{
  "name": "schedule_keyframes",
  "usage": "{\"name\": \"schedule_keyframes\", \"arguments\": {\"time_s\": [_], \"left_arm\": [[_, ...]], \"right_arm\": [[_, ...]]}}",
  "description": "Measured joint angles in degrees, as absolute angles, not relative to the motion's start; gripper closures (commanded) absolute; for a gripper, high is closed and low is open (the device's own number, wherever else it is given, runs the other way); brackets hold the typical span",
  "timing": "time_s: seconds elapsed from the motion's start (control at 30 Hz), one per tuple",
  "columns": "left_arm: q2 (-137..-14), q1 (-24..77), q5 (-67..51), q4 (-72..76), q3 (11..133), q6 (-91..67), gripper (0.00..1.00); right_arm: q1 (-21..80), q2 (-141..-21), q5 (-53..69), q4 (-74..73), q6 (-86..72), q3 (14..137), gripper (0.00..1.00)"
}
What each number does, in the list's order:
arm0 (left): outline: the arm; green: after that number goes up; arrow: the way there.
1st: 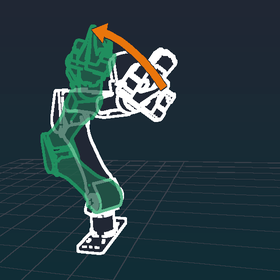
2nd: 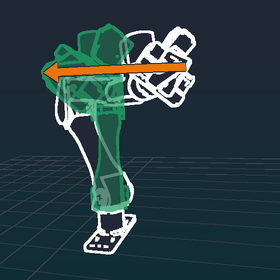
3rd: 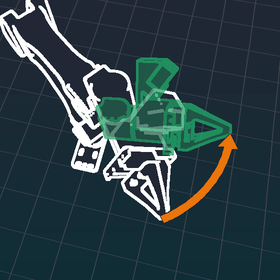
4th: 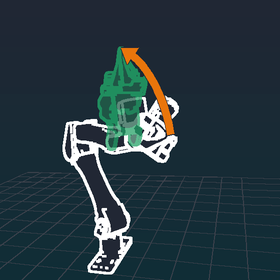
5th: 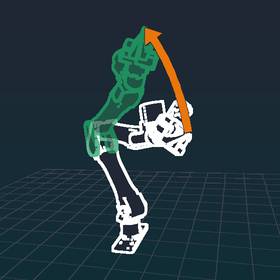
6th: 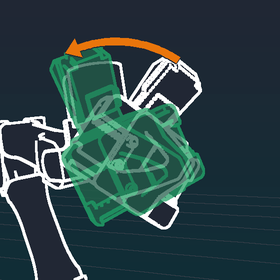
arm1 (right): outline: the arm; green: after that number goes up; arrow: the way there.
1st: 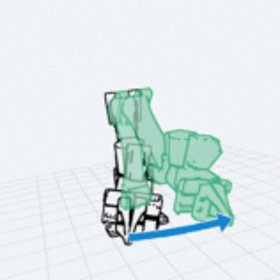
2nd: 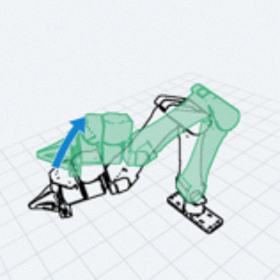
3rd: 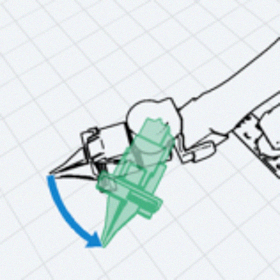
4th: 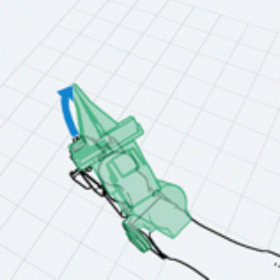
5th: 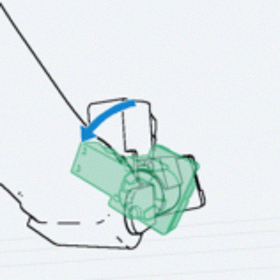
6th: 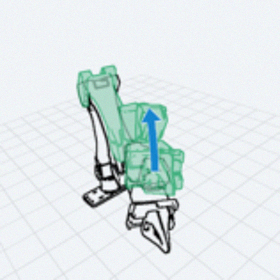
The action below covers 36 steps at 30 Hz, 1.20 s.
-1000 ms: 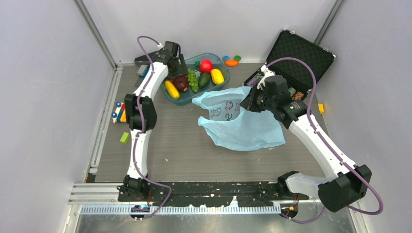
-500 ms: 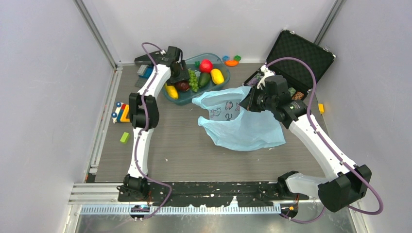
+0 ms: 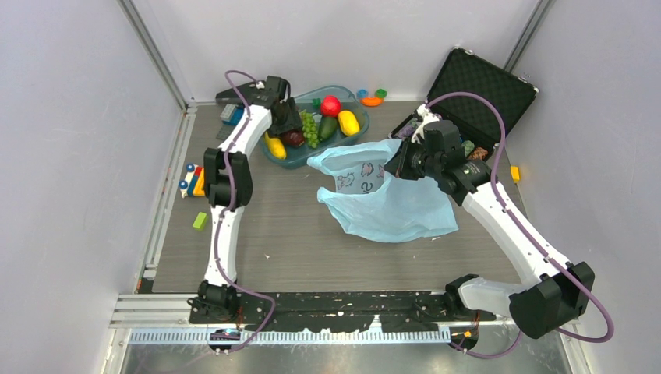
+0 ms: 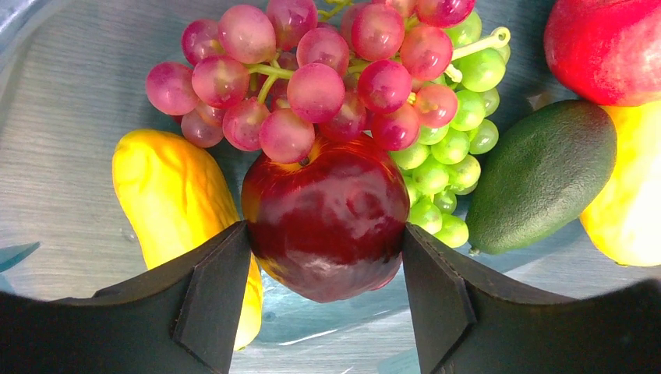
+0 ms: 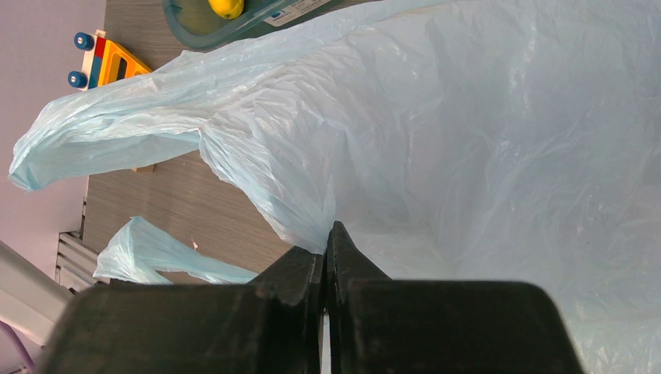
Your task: Place the fake fruits into the plastic bag and tie a complex knot
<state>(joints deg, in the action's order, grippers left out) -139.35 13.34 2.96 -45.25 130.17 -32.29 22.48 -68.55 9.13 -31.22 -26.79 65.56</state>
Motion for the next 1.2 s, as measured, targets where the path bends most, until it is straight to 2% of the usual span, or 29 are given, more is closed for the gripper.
{"name": "schedule_keyframes", "arguments": {"time_s": [0.13, 0.33, 0.83, 1.07, 1.2], "left_arm": [[-136.9, 13.3, 2.6, -42.4, 125.8, -32.1, 0.56], [-128.0, 13.3, 0.9, -37.2, 113.1, -31.2, 0.58], [-90.3, 13.3, -6.1, -22.1, 85.8, -29.5, 0.6], [-75.5, 14.7, -10.3, -21.2, 80.1, -27.1, 0.61], [-69.8, 19.7, -10.5, -21.6, 79.4, -24.7, 0.61]], "right_arm": [[22.5, -68.6, 9.1, -31.2, -26.8, 65.6, 0.95], [22.5, -68.5, 9.1, -31.2, -26.8, 65.6, 0.95], [22.5, -67.9, 8.8, -31.2, -26.7, 64.9, 0.95], [22.5, -67.9, 8.8, -31.2, -26.7, 64.9, 0.95], [22.5, -67.9, 9.0, -30.9, -26.8, 64.9, 0.95]]}}
